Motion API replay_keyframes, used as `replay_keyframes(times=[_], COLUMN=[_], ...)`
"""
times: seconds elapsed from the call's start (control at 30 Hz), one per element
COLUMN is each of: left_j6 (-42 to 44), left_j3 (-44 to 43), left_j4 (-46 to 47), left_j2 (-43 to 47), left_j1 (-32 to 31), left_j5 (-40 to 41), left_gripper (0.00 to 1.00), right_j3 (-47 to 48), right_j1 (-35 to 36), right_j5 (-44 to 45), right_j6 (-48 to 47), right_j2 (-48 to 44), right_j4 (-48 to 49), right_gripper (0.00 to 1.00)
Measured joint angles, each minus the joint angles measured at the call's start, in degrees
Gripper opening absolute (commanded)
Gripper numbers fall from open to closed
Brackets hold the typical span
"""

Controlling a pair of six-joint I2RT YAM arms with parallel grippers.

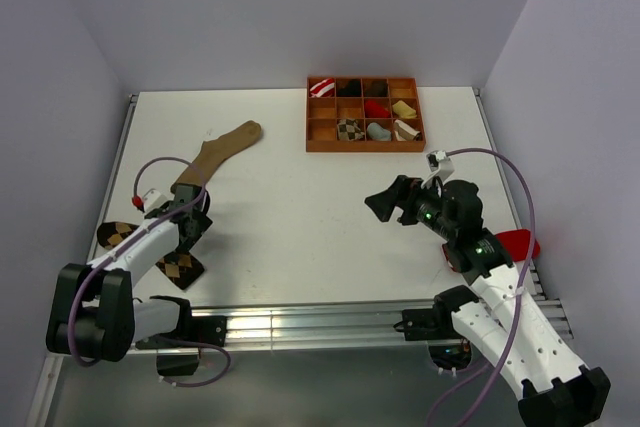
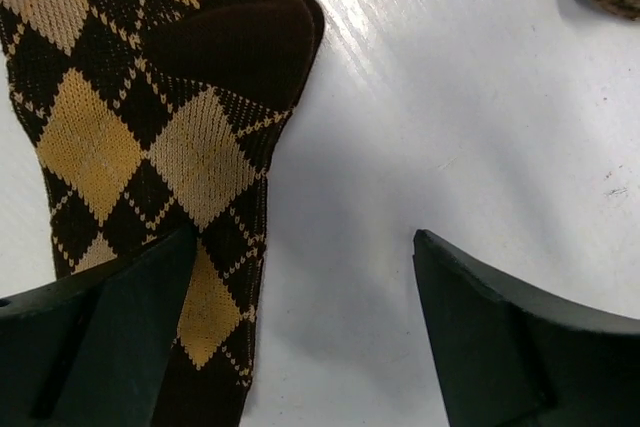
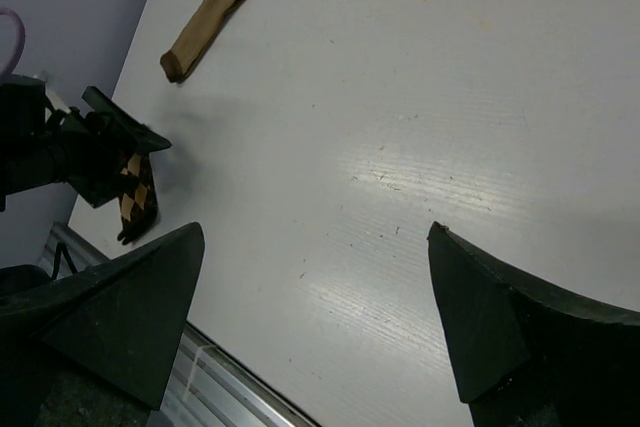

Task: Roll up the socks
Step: Move the sock to the center of the board.

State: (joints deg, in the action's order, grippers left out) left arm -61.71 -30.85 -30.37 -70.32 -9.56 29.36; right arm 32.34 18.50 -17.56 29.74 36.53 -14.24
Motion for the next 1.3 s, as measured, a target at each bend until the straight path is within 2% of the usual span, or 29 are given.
replay_keyframes(times=[0.03,0.1,0.2,0.37,0.57,0.87,1.0,1.13,1.3], left_j6=[0.2,0.5,0.1,-2.4,-5.4,-6.8,-6.4,-3.9,3.0], left_j3=[0.0,0.1,-0.7,-2.4,-5.2,-23.2,-30.9,-35.8,-37.3], left_j4=[0.1,0.2,-0.4,-1.5,2.1,6.5,7.3,5.5,2.9], left_j2=[0.0,-0.1,-0.9,-1.5,-5.0,-24.7,-31.1,-34.2,-32.6], left_j1=[0.0,0.0,-1.5,-9.6,-17.2,-30.8,-34.9,-36.8,-38.5], left_j5=[0.0,0.0,0.3,-2.1,-6.4,-7.9,-9.0,-8.9,-6.2], left_gripper=[0.91,0.98,0.95,0.94,0.93,0.94,0.95,0.96,0.95], right_j3=[0.0,0.0,0.0,0.0,1.4,2.4,2.5,2.5,2.4], right_j1=[0.0,0.1,0.3,0.4,0.4,0.4,0.4,0.5,0.7], right_j5=[-0.1,-0.1,0.0,0.0,0.0,-0.4,-2.3,-4.0,-5.8], right_j6=[-0.1,-0.4,-0.8,-1.1,-1.4,-2.5,-3.2,-3.9,-3.9], right_j2=[-0.3,-0.7,-1.0,-1.1,-0.9,-1.2,-1.2,-0.7,0.0], right_j4=[0.0,0.0,0.0,-0.5,-1.5,-2.2,-2.3,-2.2,-1.9], right_gripper=[1.00,1.00,1.00,1.00,1.00,0.99,0.97,0.95,0.92])
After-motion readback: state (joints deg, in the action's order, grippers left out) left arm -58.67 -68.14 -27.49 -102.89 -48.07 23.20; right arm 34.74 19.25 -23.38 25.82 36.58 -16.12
